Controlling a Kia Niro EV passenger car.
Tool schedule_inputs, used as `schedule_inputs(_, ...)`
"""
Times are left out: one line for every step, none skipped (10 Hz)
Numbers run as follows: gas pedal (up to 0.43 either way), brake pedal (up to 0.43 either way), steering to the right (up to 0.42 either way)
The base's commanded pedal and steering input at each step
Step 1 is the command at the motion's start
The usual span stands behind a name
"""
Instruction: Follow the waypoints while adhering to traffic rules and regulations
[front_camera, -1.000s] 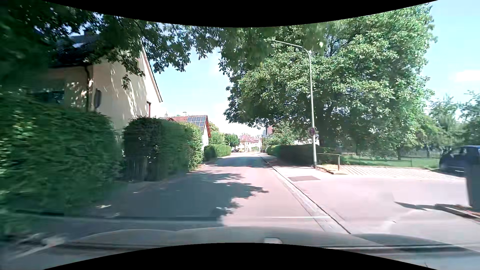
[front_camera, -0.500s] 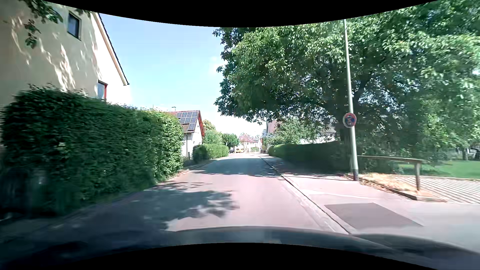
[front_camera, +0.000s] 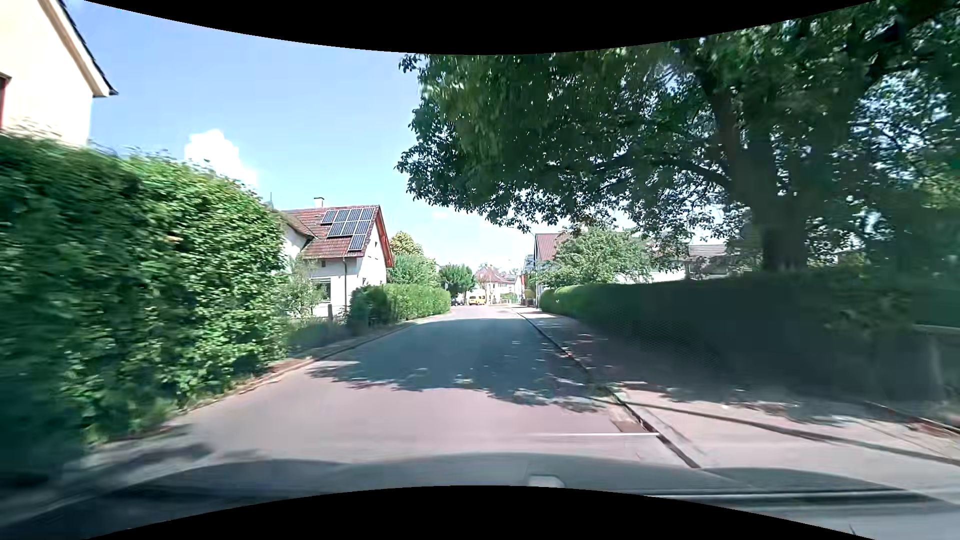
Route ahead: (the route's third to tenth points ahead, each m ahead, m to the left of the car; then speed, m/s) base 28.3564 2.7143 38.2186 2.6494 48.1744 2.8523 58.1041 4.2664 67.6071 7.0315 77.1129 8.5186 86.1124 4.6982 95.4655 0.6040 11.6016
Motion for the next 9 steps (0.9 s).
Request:
schedule_inputs(0.118, 0.000, 0.000)
schedule_inputs(0.157, 0.000, 0.000)
schedule_inputs(0.157, 0.000, 0.000)
schedule_inputs(0.157, 0.000, 0.000)
schedule_inputs(0.157, 0.000, 0.000)
schedule_inputs(0.138, 0.000, 0.000)
schedule_inputs(0.130, 0.000, -0.002)
schedule_inputs(0.130, 0.000, -0.006)
schedule_inputs(0.118, 0.000, -0.006)
